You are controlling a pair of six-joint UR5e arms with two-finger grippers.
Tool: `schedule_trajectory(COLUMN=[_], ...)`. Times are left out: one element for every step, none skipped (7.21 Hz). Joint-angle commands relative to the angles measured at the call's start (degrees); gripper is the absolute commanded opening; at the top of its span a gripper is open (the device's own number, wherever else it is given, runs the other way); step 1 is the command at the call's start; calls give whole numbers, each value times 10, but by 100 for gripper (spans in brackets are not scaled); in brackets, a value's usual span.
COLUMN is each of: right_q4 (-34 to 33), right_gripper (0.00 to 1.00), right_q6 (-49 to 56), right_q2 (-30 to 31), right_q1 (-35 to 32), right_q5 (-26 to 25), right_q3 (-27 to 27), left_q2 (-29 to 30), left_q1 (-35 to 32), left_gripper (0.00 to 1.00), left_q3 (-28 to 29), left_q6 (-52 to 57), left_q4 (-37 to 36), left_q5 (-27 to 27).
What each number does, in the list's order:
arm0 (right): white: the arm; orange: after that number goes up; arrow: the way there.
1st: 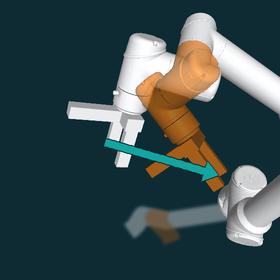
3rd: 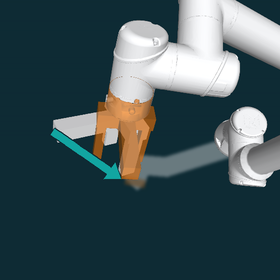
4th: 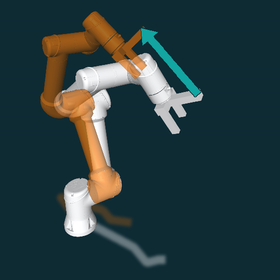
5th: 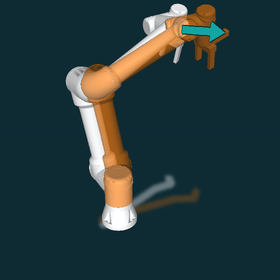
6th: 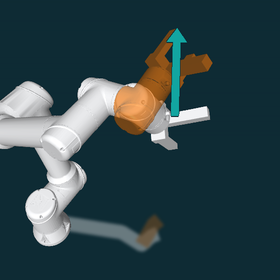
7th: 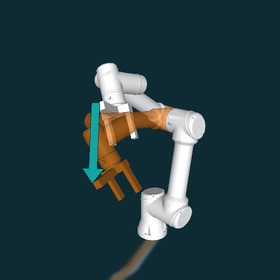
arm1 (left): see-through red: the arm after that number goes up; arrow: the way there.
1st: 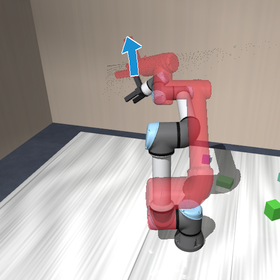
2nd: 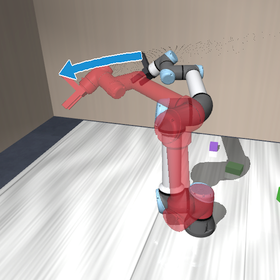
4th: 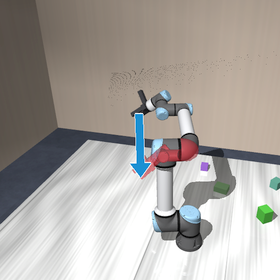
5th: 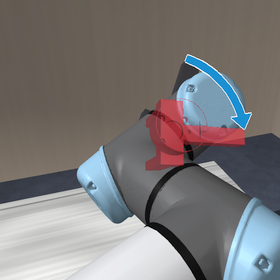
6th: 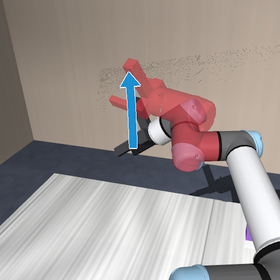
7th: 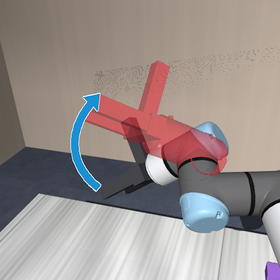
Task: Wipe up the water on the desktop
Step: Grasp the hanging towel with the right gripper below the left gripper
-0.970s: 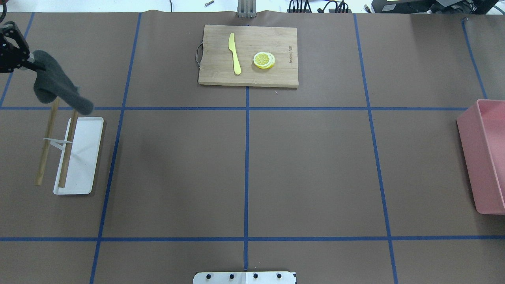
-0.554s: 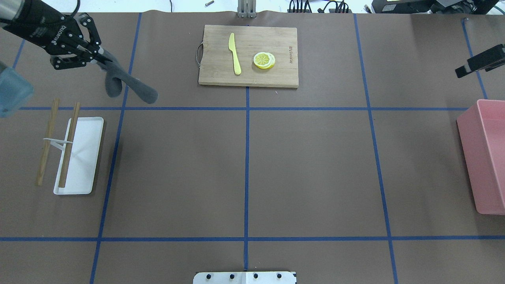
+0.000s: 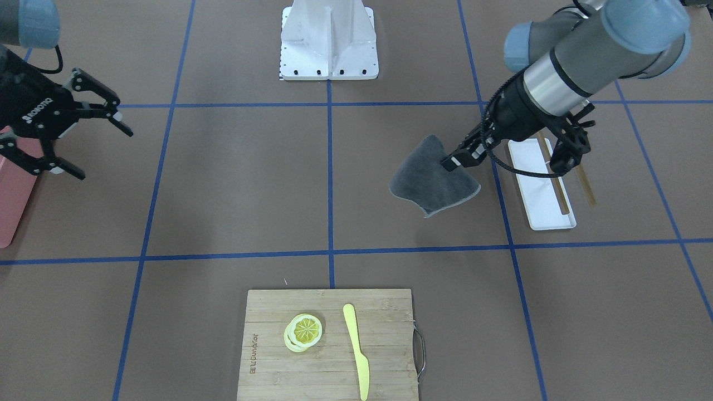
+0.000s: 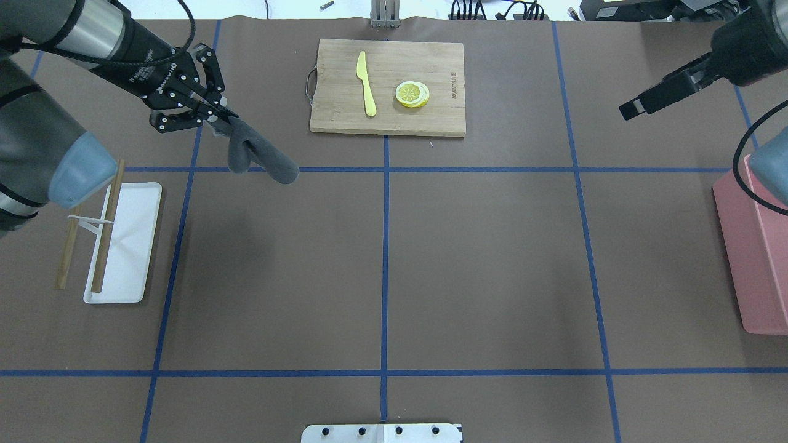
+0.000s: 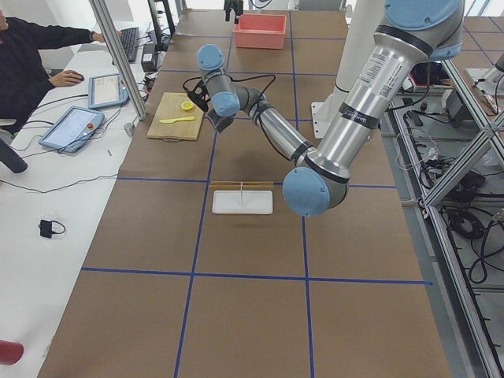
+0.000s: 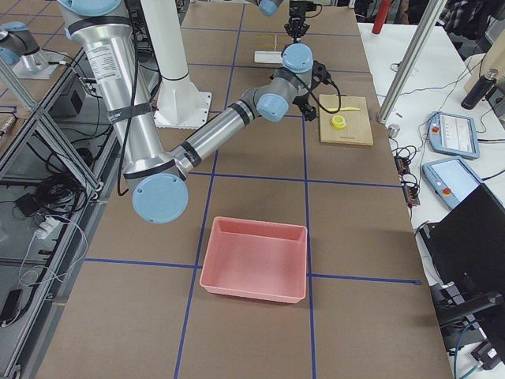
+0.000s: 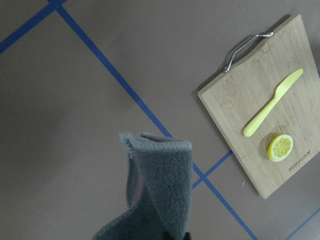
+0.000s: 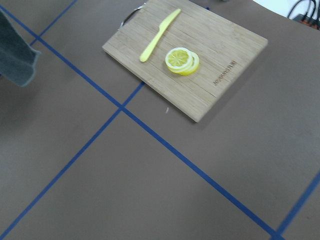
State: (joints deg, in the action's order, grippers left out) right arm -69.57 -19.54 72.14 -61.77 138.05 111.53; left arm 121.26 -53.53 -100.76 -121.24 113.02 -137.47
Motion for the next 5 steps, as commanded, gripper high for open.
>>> schedule_trajectory(right_q4=[85, 141, 155, 179, 188], right_gripper=[100, 100, 100, 100, 100], right_q6=[-62, -69, -89, -93, -102], right_q2=[-27, -29, -30, -31, -32], right_q1=[110, 180, 237, 284, 316], right_q5=[-88, -170, -229, -284, -324], right_q3=[2, -2, -1, -1, -2], left_q2=[33, 43, 54, 78, 104], left_q1=[50, 61, 64, 73, 85], left_gripper=[0, 0, 0, 0, 0], left_q3=[4, 6, 13, 34, 56], left_q6=[-51, -58, -70, -80, -100], left_q4=[-2, -3, -3, -3, -2], left_q5=[21, 26, 26, 26, 26])
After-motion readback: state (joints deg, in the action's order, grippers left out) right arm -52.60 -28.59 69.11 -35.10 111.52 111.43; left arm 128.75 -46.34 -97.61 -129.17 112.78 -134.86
